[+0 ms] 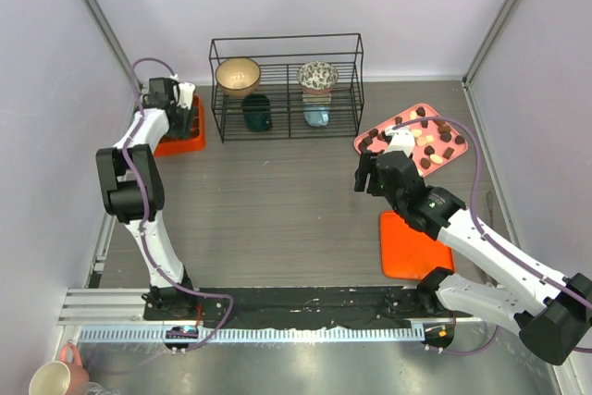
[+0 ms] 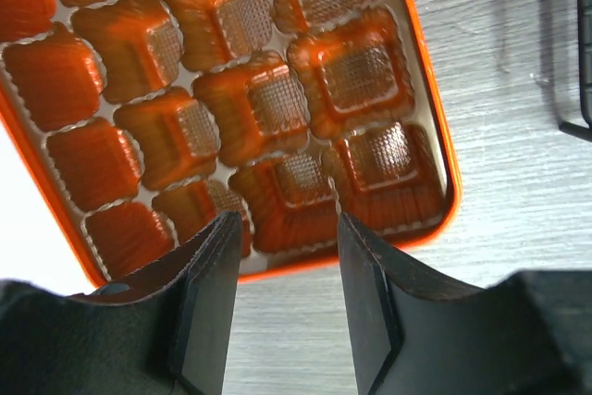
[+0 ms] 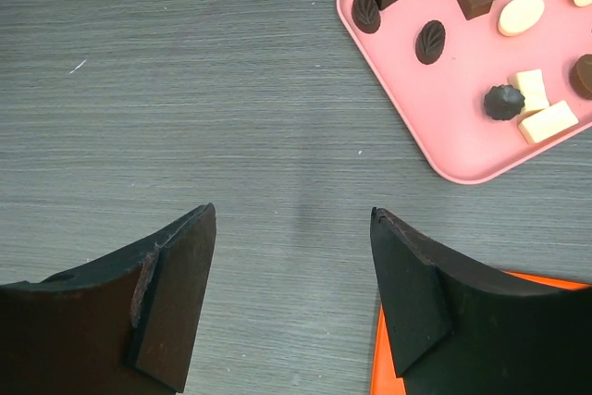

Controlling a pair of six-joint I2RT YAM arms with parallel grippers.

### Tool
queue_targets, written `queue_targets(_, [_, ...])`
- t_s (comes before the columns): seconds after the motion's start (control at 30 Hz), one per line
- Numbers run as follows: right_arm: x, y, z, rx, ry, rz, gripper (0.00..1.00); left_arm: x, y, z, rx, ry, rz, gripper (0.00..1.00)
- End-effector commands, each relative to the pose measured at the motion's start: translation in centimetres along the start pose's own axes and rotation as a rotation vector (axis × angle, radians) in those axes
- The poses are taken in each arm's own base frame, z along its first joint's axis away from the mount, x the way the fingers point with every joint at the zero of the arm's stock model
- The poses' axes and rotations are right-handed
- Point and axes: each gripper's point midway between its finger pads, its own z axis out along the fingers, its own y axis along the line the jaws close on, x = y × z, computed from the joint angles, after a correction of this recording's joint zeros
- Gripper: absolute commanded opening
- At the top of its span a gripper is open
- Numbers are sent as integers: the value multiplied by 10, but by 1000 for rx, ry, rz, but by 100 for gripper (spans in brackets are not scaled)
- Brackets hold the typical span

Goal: Pack the chocolate
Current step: Move the packing box to the center of the board.

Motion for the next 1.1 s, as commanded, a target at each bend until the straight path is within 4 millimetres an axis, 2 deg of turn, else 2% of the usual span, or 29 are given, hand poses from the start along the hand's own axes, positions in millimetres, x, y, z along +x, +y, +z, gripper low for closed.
queue_targets(0.0, [-9, 7, -4, -33, -38, 3, 72, -4, 9, 9, -19, 1, -10, 50])
queue_targets(0.13, [-7, 7, -3, -33, -33, -5, 71, 5, 4, 12, 8, 30, -12, 51])
queue_targets(0.3, [-6, 8, -2, -34, -27, -14, 70, 18, -6, 5, 60, 64, -20, 50])
queue_targets(0.37, [-6, 9, -3, -35, -27, -14, 70, 32, -8, 2, 74, 88, -23, 49])
queue_targets(0.43, [-6, 10, -2, -40, -27, -15, 70, 38, -7, -6, 80, 85, -22, 49])
queue_targets(0.47, [-6, 11, -3, -42, -26, -17, 70, 51, -11, -7, 91, 110, -22, 49])
queue_targets(0.5, [-6, 11, -4, -45, -26, -18, 70, 56, -12, -10, 96, 116, -19, 49])
queue_targets(0.53, [-6, 11, -4, -46, -27, -18, 70, 60, -10, -18, 95, 111, -13, 49])
queue_targets(0.6, [-6, 12, -5, -51, -24, -21, 70, 80, -16, -22, 113, 144, -8, 48])
queue_targets(0.67, [-5, 12, -5, -52, -21, -21, 70, 88, -12, -33, 98, 148, 32, 48])
queue_targets(0.7, [-5, 13, -5, -53, -22, -19, 70, 104, -16, -36, 103, 181, 44, 48])
queue_targets(0.77, [-4, 14, -6, -57, -18, -21, 70, 113, -17, -48, 110, 186, 74, 48])
queue_targets(0.83, [-4, 16, -7, -65, -19, -20, 70, 133, -24, -56, 134, 227, 91, 48])
queue_targets(0.87, [-3, 16, -7, -64, -20, -20, 70, 130, -27, -67, 142, 204, 107, 48])
queue_targets(0.93, [-2, 18, -6, -68, -14, -23, 70, 144, -37, -80, 190, 227, 131, 50])
queue_targets(1.0, [-1, 20, -5, -73, -14, -23, 69, 143, -46, -97, 235, 199, 148, 50])
queue_targets(1.07, [0, 22, -4, -75, -11, -30, 70, 154, -59, -113, 302, 234, 156, 54])
